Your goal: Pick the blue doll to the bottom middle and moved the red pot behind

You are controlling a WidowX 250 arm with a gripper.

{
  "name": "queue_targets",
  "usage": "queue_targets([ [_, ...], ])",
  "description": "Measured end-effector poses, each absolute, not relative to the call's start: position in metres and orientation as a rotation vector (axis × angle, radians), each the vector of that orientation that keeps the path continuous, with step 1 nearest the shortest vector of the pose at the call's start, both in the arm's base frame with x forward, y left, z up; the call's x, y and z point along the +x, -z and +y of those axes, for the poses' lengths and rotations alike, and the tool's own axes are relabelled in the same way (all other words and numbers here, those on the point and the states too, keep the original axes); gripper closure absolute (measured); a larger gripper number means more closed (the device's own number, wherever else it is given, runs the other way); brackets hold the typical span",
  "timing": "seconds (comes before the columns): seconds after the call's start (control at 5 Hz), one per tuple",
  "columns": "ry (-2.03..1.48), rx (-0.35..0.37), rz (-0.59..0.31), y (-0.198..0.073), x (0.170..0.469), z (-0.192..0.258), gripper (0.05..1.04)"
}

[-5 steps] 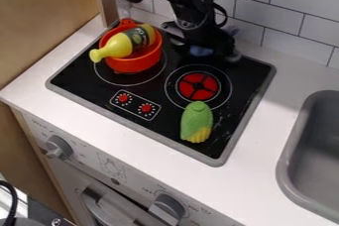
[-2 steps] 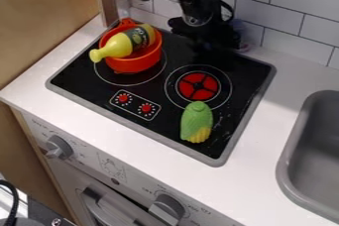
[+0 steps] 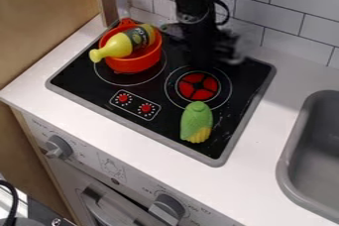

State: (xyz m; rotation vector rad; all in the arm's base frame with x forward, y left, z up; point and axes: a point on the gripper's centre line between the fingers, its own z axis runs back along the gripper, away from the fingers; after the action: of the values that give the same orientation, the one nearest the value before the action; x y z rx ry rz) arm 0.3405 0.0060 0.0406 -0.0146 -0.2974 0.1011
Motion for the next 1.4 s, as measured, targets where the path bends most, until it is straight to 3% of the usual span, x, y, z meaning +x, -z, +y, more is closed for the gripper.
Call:
queue_targets([
  [0.6, -0.1, -0.023, -0.168, -0.074, 0.295, 0.027, 0.936],
  [1.0, 0.027, -0.008, -0.114, -0.109, 0.3, 0.08, 0.936],
  [1.4, 0.163, 0.023, -0.078, -0.117, 0.292, 0.138, 0.936],
])
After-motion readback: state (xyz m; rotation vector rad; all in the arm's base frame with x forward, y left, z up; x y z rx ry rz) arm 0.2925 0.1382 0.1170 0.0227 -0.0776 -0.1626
